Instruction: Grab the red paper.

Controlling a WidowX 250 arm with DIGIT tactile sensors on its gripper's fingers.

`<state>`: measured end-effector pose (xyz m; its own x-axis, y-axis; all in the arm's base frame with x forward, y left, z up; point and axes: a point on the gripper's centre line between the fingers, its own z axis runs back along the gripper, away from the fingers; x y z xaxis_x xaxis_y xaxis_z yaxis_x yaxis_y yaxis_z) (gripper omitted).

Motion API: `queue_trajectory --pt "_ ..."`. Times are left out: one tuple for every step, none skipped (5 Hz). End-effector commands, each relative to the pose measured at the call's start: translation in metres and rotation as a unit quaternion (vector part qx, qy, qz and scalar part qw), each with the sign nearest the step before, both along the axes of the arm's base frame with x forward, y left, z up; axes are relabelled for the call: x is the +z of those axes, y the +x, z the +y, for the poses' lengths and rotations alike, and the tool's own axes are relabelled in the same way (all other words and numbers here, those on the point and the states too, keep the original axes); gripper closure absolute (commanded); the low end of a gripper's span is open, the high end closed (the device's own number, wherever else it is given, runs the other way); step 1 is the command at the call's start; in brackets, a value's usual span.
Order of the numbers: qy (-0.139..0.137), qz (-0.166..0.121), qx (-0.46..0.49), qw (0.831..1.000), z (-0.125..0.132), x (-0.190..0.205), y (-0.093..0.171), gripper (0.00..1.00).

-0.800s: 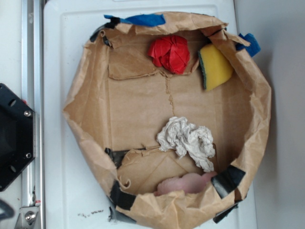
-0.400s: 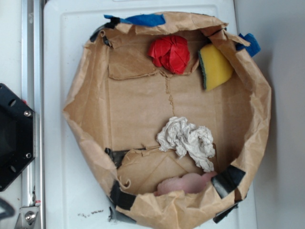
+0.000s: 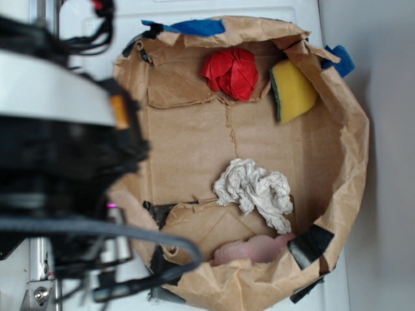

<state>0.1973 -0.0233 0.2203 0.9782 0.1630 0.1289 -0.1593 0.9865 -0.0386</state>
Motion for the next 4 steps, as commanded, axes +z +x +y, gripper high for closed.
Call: queue_trajectory --pt "-0.044 -0.046 0.242 0.968 0.022 -0.015 0.022 0.00" --pt "-0.044 -0.046 0.242 0.968 0.022 -0.015 0.022 0.00" --pt "-0.044 -0.046 0.242 0.968 0.022 -0.015 0.022 0.00" --pt "-0.045 -0.071 0.281 0.956 0.042 -0.045 0.068 0.00"
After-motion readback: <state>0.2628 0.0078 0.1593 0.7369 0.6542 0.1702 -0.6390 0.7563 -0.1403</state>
